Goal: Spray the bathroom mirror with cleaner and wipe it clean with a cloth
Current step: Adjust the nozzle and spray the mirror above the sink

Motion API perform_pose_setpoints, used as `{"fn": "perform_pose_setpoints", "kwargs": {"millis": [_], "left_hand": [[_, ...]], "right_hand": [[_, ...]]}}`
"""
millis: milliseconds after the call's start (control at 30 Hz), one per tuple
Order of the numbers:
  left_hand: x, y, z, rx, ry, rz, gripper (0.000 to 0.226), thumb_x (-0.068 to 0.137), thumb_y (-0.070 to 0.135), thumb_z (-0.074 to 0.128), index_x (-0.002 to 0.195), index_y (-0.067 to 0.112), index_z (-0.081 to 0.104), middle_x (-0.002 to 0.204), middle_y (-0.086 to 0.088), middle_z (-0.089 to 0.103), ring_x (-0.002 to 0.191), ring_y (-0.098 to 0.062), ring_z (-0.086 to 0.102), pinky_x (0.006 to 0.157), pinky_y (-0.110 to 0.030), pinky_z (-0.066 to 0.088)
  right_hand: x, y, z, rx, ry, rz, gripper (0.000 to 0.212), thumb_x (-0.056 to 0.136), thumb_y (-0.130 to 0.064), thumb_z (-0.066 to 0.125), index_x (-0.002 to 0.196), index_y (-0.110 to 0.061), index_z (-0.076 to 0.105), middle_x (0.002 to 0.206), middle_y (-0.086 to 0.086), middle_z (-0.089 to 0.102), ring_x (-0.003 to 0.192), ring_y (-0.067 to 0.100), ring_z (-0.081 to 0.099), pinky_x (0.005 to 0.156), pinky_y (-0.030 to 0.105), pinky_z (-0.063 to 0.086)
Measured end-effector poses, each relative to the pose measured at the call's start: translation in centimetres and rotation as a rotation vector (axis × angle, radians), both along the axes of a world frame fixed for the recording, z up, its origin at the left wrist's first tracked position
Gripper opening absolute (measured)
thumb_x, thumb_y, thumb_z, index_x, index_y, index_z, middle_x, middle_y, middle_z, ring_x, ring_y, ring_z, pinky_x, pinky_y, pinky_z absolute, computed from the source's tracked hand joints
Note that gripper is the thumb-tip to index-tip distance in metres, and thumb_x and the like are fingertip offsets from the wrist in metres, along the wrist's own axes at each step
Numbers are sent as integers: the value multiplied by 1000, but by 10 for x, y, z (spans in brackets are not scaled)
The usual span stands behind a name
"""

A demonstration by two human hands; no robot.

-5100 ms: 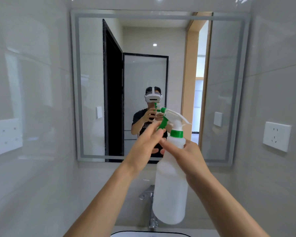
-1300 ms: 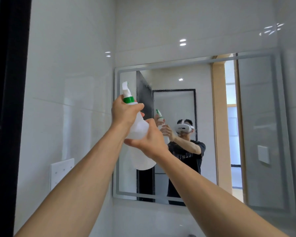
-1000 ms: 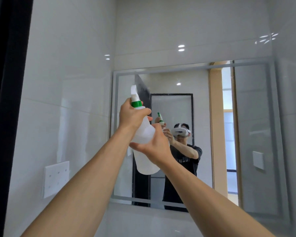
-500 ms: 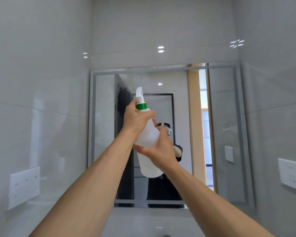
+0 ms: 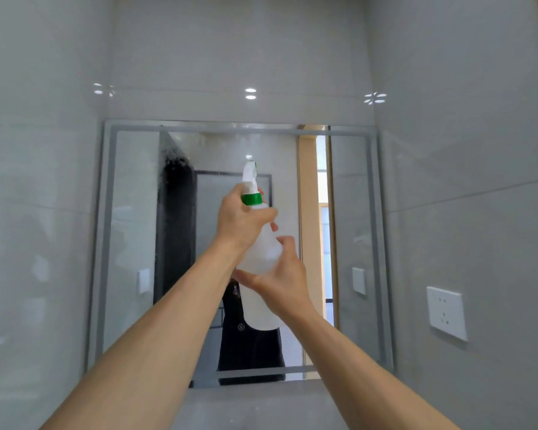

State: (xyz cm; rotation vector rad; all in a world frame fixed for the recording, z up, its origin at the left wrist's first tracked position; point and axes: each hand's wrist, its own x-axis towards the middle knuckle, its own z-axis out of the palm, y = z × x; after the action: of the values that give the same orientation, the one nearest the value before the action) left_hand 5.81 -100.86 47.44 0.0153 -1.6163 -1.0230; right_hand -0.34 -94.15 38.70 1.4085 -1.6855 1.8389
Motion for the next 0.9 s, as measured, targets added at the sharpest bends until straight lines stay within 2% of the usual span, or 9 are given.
{"fn": "perform_pose_setpoints", "kwargs": {"millis": [67, 200, 300, 400, 467, 633, 700, 767, 900], "left_hand": [[-7, 5, -1, -6, -1, -31, 38, 74, -2, 72, 108, 1, 57, 83, -10, 63, 57, -23, 68, 70, -50, 60], [-21, 15, -1, -35, -24, -97, 42, 79, -1, 73, 115, 10, 56, 115, -8, 63, 64, -25, 70, 73, -50, 62], [-32, 25, 2, -38, -26, -124, 43, 77, -2, 74, 115, 10, 56, 114, -11, 62, 65, -27, 69, 69, -48, 63], [-42, 37, 3, -39, -22, -156, 40, 77, -4, 73, 112, 5, 57, 105, -14, 62, 60, -19, 67, 67, -48, 63], [-47, 45, 2, -42, -23, -154, 36, 78, -2, 72, 110, 5, 57, 96, -10, 62, 59, -17, 66, 66, -46, 62], [-61, 62, 3, -45, -19, -149, 35, 74, -1, 73, 105, 4, 58, 80, -5, 61, 66, -34, 68, 68, -51, 62], [-66, 68, 3, -62, -38, -142, 35, 72, 2, 74, 102, 8, 58, 77, -6, 62, 65, -34, 69, 67, -54, 61], [-69, 73, 3, -60, -50, -182, 35, 71, 2, 74, 102, 8, 59, 83, -10, 65, 66, -33, 70, 68, -56, 61], [-74, 87, 4, -31, -85, -292, 41, 78, -5, 71, 115, 5, 57, 112, -16, 62, 60, -24, 68, 72, -57, 60]], "right_hand": [[-4, 7, 0, -2, -3, -25, 84, 59, -43, 89, 123, -34, 35, 106, -16, 56, 96, 7, 61, 78, 28, 59], [-13, 23, 1, 8, -10, -45, 77, 61, -36, 91, 114, -32, 35, 102, -13, 56, 90, 7, 61, 66, 16, 52], [-20, 35, 2, -6, -22, -72, 75, 62, -35, 91, 113, -30, 36, 98, -13, 56, 87, 6, 61, 59, 10, 50], [-27, 48, 3, -8, -23, -109, 74, 64, -33, 91, 114, -28, 38, 96, -14, 55, 84, 3, 60, 57, 6, 47], [-31, 56, 3, 1, -25, -133, 74, 64, -34, 91, 116, -29, 37, 96, -14, 54, 83, 0, 58, 56, 3, 45], [-41, 73, 2, 9, -34, -199, 75, 65, -35, 91, 115, -29, 36, 96, -14, 52, 82, -1, 55, 52, -1, 40], [-44, 78, 2, 3, -41, -220, 76, 65, -36, 91, 116, -29, 36, 98, -14, 53, 84, -1, 56, 53, 1, 42], [-48, 83, 1, 6, -43, -248, 77, 65, -38, 91, 119, -29, 36, 103, -11, 55, 89, 2, 58, 53, 6, 44], [-54, 93, -1, -14, -54, -301, 78, 63, -40, 91, 118, -30, 37, 106, -8, 57, 90, 5, 59, 58, 11, 42]]}}
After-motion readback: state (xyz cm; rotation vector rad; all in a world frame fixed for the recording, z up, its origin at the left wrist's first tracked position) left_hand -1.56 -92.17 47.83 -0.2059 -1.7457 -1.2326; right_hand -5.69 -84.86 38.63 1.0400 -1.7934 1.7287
